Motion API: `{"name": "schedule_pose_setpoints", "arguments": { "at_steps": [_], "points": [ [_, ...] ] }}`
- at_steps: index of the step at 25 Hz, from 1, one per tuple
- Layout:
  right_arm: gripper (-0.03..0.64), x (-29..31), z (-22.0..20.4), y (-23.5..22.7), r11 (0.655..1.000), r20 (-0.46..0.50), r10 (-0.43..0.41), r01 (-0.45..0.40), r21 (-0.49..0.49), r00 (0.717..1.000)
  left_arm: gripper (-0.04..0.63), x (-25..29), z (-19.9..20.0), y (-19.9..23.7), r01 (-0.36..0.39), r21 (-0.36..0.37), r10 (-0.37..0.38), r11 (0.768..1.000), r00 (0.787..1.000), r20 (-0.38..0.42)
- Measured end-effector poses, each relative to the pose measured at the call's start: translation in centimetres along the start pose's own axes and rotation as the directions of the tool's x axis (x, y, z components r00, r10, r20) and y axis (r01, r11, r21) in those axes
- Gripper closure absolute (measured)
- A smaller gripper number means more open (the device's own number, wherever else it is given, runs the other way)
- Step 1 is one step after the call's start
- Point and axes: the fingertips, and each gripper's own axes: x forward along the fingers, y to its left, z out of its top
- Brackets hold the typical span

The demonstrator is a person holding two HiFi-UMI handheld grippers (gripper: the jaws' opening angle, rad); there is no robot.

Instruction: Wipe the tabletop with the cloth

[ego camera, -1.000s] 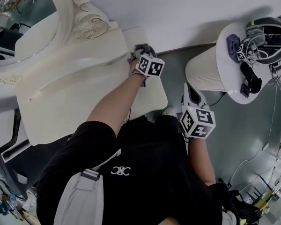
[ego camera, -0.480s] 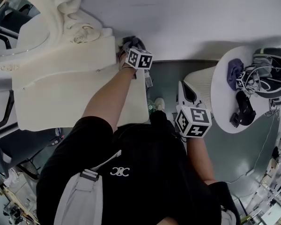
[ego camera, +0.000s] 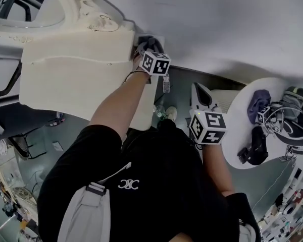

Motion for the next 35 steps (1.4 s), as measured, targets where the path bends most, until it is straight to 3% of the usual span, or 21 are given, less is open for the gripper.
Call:
{"name": "schedule_pose_setpoints", "arguments": {
  "at_steps": [8,20,28,35],
  "points": [
    [0.614,2.4,1.9,2.6,0.987,0.001,0.146,-0.145,-0.070,0.989,0.535,-5.0,-4.8,0.2,-0.001,0.010,0.001,1.000,1.000,0.004],
    [0.614,3.8,0.3,11.0,0.934,-0.062,0.323,-0.329,-0.143,0.944,0.535,-10.3,-10.9,3.0,0.019,0.019,-0.019,1.000,1.000,0.002],
    [0.614,4.7,0.1,16.2,0.914,-0.087,0.357,-0.367,-0.173,0.930,0.534,-10.8,-13.2,7.3,-0.004,-0.009,0.004,1.000,1.000,-0.008],
    [0.614,7.2,-1.4,23.0,0.915,-0.122,0.334,-0.352,-0.195,0.935,0.534,-10.6,-16.5,16.4,-0.041,-0.054,0.040,0.998,0.999,-0.024]
  ]
}}
